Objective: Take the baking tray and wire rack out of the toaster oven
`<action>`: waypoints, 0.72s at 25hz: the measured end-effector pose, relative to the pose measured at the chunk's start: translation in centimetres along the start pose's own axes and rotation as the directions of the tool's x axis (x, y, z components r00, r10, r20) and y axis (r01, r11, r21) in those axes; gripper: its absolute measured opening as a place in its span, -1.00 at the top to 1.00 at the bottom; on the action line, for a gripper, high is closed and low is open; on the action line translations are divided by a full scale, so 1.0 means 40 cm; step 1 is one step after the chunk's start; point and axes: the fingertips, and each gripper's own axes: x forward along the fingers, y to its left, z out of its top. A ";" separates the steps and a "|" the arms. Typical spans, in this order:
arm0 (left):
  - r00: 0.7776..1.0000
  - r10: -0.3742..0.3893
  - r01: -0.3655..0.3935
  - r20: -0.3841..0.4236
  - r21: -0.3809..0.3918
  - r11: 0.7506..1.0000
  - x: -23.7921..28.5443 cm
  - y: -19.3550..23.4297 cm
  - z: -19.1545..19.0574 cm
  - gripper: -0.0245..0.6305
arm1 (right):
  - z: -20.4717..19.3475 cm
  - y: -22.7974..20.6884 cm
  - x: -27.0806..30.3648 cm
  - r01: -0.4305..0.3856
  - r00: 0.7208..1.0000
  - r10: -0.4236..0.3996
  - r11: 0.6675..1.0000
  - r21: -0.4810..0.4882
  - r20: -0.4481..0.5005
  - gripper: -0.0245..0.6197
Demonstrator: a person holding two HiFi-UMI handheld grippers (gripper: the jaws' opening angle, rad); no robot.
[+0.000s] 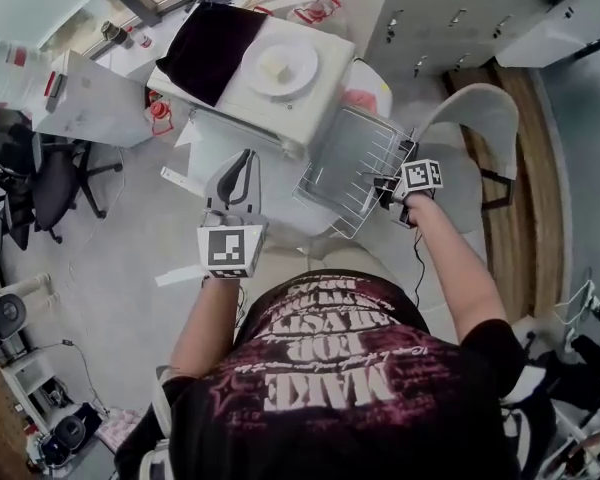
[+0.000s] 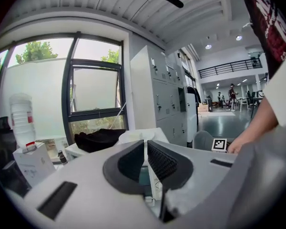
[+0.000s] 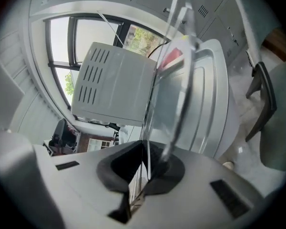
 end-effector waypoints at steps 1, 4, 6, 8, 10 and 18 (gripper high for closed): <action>1.000 0.014 -0.014 -0.001 -0.006 1.000 -0.004 0.006 -0.004 0.85 | 0.012 -0.011 0.003 0.007 1.000 -0.007 1.000 -0.004 -0.015 0.90; 0.999 0.040 -0.040 -0.012 -0.018 0.999 -0.019 0.023 -0.022 0.85 | 0.046 -0.029 0.019 0.020 0.999 -0.021 1.000 -0.012 -0.049 0.90; 0.999 0.045 -0.046 -0.023 -0.023 0.999 -0.028 0.034 -0.033 0.85 | 0.060 -0.036 0.027 0.032 0.996 -0.031 0.999 0.009 -0.079 0.89; 0.999 0.043 -0.044 -0.032 -0.029 0.999 -0.035 0.049 -0.041 0.85 | 0.066 -0.051 0.028 0.068 0.993 -0.062 0.996 0.058 -0.105 0.85; 0.999 0.029 -0.030 -0.035 -0.031 0.999 -0.035 0.065 -0.043 0.85 | 0.067 -0.085 0.023 0.163 0.980 -0.152 0.983 0.082 -0.128 0.68; 0.992 -0.126 0.126 -0.011 -0.016 0.992 0.004 0.134 -0.015 0.85 | 0.067 -0.137 -0.019 0.540 0.822 -0.541 0.840 -0.060 -0.179 0.11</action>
